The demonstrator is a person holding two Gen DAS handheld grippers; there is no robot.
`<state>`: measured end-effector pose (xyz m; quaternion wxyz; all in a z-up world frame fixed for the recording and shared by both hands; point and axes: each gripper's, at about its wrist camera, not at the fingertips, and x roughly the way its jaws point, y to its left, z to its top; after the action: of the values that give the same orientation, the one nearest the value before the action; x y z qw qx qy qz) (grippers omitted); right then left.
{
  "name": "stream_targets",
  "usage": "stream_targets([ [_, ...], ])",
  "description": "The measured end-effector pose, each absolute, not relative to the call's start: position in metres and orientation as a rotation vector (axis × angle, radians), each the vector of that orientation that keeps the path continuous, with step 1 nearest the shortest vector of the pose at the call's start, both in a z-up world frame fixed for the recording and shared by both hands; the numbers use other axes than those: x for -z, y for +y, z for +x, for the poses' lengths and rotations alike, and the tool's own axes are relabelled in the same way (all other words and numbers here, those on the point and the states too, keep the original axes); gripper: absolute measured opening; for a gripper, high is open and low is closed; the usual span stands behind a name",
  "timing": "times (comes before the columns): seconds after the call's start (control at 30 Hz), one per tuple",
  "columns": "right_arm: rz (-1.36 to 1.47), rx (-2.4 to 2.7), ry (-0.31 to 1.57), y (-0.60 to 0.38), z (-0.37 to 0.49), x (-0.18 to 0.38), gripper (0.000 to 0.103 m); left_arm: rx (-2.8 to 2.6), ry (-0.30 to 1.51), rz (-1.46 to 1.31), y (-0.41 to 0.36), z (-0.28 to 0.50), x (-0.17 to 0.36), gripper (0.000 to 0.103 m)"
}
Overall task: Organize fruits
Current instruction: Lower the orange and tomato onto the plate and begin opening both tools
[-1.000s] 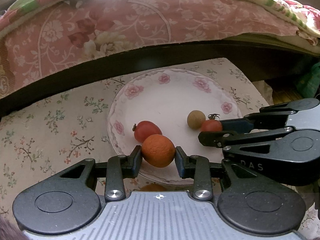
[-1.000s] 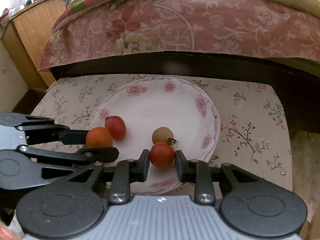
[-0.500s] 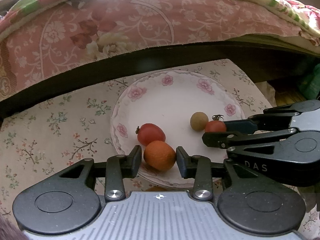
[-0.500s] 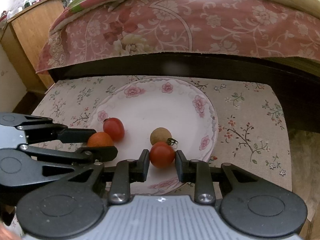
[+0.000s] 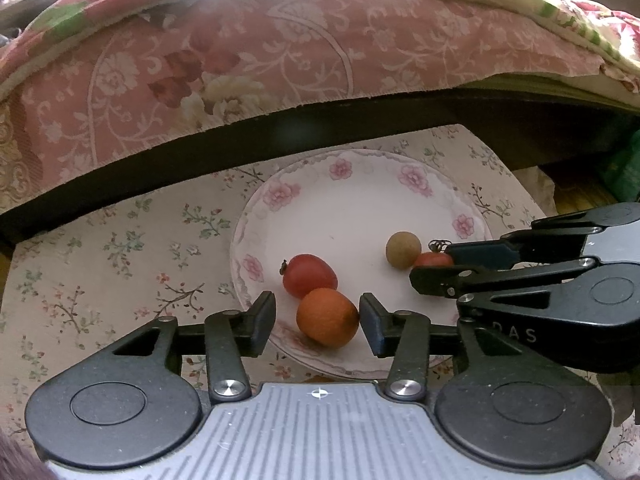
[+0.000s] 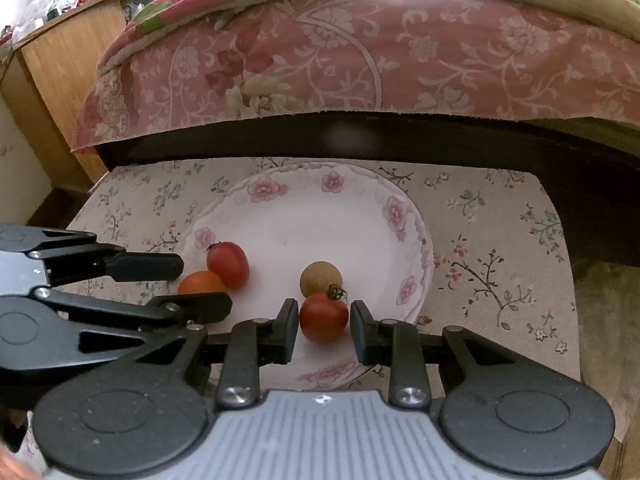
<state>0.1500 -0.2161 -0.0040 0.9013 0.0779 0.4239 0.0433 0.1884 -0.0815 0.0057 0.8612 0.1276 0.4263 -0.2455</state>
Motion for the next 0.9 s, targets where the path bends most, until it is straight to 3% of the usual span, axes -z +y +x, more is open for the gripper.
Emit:
stream_targets([
  [0.9, 0.174, -0.089, 0.835, -0.215, 0.136, -0.014, 0.030, 0.500, 0.858, 0.286, -0.078, 0.178, -0.025, 0.061],
])
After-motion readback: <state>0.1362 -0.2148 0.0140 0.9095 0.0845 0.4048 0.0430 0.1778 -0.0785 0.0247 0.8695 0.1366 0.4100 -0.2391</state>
